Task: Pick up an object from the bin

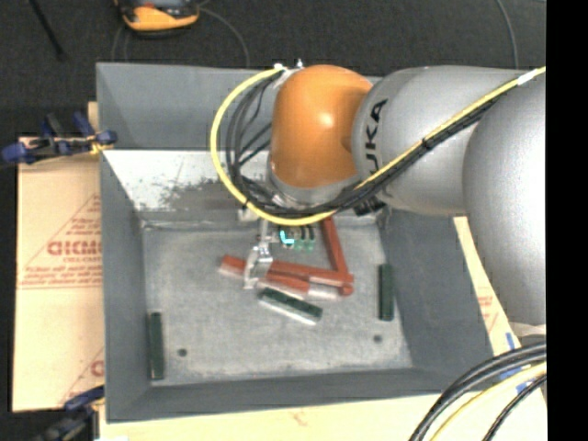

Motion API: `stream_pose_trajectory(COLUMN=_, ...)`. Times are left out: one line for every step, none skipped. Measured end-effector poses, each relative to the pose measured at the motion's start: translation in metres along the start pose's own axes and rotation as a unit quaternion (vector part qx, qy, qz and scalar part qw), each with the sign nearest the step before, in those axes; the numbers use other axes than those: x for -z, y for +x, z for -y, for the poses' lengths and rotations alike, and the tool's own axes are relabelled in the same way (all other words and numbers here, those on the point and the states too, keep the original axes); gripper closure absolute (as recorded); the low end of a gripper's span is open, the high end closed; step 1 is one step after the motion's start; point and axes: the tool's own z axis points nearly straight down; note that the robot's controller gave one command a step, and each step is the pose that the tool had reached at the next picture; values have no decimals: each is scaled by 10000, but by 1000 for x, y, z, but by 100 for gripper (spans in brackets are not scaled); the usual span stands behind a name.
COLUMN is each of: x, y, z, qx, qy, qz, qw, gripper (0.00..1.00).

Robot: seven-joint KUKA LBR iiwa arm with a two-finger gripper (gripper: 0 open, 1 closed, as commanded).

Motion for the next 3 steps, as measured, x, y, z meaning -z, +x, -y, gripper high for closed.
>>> stream_pose_trajectory(x=4, y=-2, z=0, qx=-10, qy=-5, qz=38, qw=10000, gripper=0)
stream_pose_trajectory(x=-90, y=1, z=5, qx=45, qy=-19, qz=34, qw=10000, gripper=100)
stream_pose_trajectory(x=-90, y=1, z=5, qx=40, qy=-21, qz=34, qw=10000, gripper=100)
